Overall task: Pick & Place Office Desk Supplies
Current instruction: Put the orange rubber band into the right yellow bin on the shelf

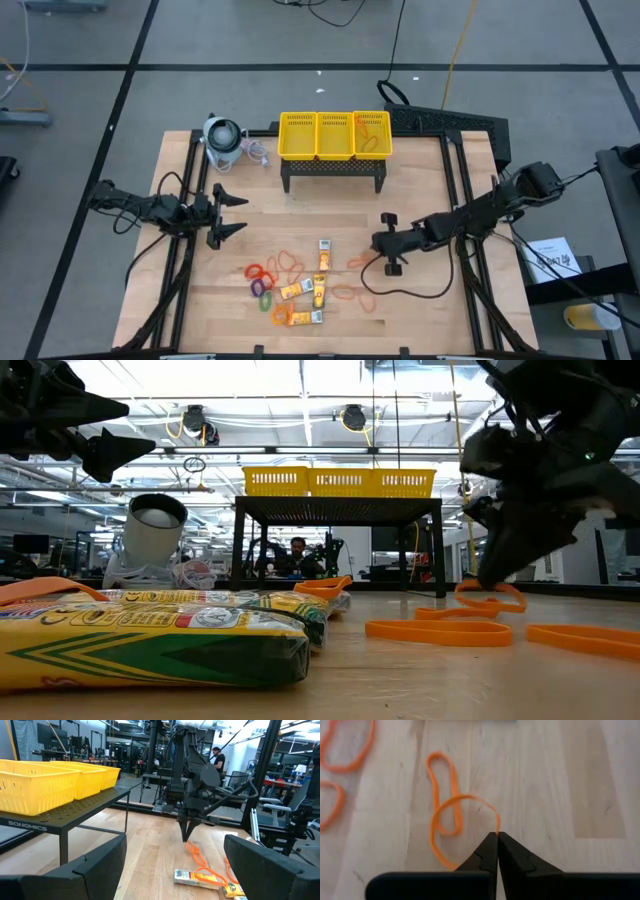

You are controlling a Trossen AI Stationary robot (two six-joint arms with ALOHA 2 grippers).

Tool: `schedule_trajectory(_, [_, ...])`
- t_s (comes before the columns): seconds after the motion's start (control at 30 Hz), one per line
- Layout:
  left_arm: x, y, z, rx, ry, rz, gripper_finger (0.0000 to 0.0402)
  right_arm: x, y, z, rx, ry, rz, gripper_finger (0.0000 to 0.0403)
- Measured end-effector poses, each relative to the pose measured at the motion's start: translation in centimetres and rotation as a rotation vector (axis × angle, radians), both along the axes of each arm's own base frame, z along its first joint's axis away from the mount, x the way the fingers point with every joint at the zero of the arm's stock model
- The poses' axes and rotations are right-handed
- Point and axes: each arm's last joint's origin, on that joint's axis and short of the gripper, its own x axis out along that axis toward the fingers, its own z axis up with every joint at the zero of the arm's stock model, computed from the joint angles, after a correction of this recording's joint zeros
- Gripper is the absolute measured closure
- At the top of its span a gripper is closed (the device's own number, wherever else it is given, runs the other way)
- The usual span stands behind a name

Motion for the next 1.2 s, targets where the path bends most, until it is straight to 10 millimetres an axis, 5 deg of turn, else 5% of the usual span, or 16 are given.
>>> schedule_trajectory(0.8, [0.0,0.0,0.0,0.0,0.0,0.0,0.0062,-0.1,-1.2,8.4,-0.032,-0.562,0.099,0.0403])
schedule_trajectory(1.2, [0.0,0.0,0.0,0.0,0.0,0.0,0.0062,0.9,-4.9,10.4,-0.147,-0.754,-0.016,0.0403])
